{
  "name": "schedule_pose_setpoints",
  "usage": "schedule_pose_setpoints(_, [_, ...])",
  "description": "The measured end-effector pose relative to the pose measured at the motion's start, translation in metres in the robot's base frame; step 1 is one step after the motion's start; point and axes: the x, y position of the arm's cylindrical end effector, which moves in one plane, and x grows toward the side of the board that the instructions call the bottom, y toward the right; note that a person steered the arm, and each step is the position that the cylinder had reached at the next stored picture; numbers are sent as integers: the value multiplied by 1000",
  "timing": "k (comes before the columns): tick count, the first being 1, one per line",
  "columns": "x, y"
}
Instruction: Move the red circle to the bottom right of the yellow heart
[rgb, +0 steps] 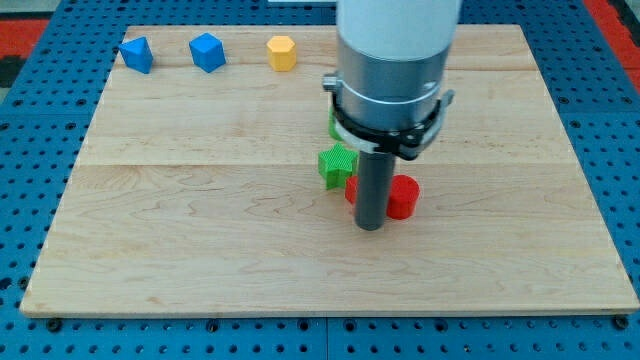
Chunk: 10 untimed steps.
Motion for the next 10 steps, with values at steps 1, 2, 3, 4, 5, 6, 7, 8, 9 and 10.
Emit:
schedule_pose_setpoints(1, [-16,13])
schedule_pose_setpoints(2, [-27,28])
schedule_pose_setpoints(3, [-34,53])
schedule_pose_setpoints(4, [-34,65])
schedule_pose_setpoints(5, [-20,83])
schedule_pose_setpoints(6, [-42,98])
schedule_pose_setpoints(7, [-93,105])
schedule_pose_setpoints(8, [-153,105])
schedule_pose_setpoints(9, [-199,105])
schedule_pose_setpoints(10, [-243,87])
